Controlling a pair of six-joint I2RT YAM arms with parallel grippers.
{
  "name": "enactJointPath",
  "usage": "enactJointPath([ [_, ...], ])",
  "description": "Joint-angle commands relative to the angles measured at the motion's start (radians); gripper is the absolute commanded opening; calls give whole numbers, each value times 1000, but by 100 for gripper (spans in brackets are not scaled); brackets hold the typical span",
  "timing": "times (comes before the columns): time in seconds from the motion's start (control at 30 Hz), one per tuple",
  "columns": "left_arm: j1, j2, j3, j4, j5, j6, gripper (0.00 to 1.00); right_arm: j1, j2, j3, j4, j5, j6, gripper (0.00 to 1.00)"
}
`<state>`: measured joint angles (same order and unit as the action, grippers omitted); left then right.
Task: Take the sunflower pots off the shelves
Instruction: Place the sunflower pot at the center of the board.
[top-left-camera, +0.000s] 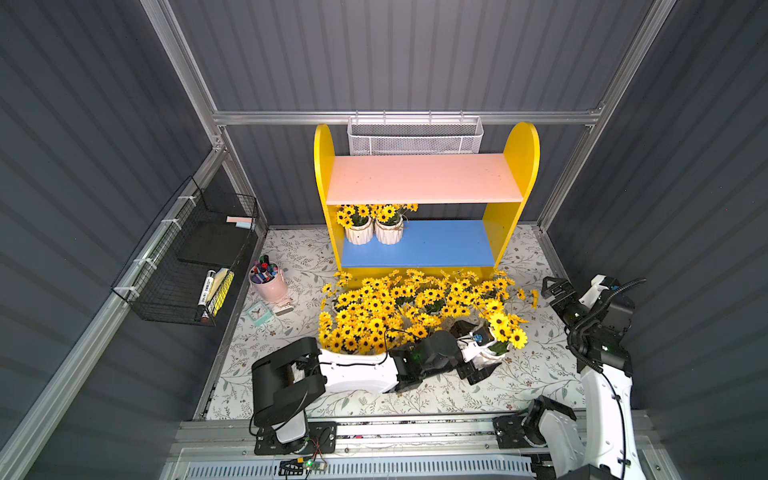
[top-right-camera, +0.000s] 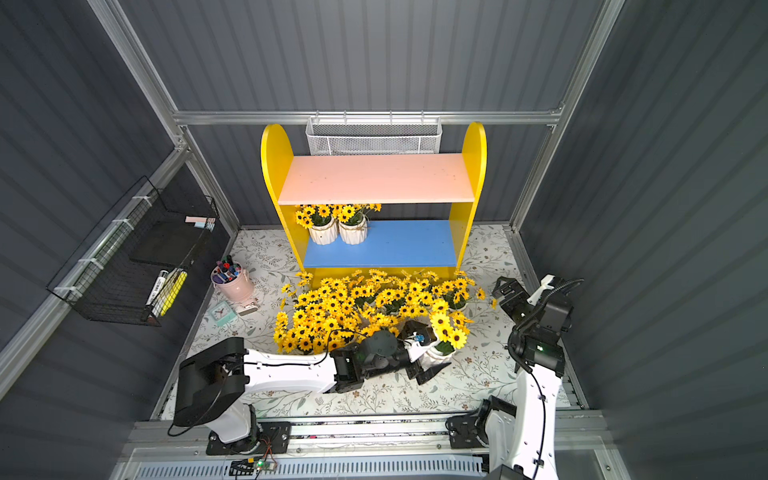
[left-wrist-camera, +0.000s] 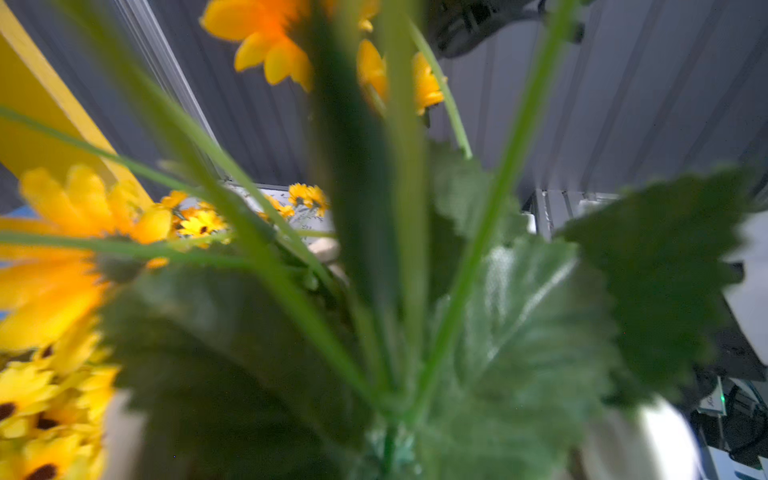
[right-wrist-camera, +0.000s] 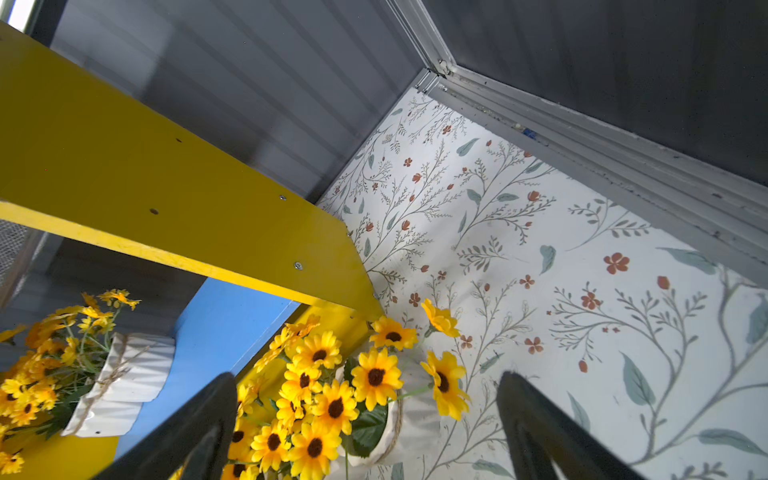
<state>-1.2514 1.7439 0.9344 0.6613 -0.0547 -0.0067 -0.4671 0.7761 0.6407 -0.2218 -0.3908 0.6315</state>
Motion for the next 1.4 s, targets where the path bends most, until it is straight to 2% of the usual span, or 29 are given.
enactJointPath([
  [0.0, -16, 87, 7, 217, -42, -65, 0, -12, -3, -2, 33, -101, 37, 99],
  [0.27, -37, 334, 91, 360, -56, -101, 0, -46, -7, 9, 32, -136, 25, 99],
  [0.4, -38, 417, 130, 397, -44, -124, 0, -51, -6, 15, 47, -156, 35, 99],
  [0.63, -34, 540, 179, 426, -111, -114, 0, -51, -8, 20, 45, -191, 42, 99],
  [0.67, -31, 559, 188, 432, -114, -110, 12, -51, -6, 22, 44, -198, 43, 99],
  [0.7, -32, 578, 202, 430, -121, -103, 17, -52, -6, 22, 44, -205, 45, 99],
  [0.73, -32, 591, 215, 418, -132, -105, 29, -51, -6, 22, 45, -210, 47, 99],
  [0.77, -29, 600, 229, 403, -146, -110, 68, -51, -5, 22, 46, -216, 48, 99],
  [0.8, -26, 603, 240, 382, -178, -124, 94, -51, -4, 22, 46, -221, 48, 99],
  [0.83, -27, 603, 247, 363, -193, -125, 99, -52, -4, 23, 45, -225, 47, 99],
  [1.13, -30, 465, 198, 113, -194, -143, 99, -51, -2, 21, 48, -243, 51, 99],
  [1.37, -31, 363, 171, -38, -128, -111, 99, -51, -1, 14, 58, -256, 56, 99],
])
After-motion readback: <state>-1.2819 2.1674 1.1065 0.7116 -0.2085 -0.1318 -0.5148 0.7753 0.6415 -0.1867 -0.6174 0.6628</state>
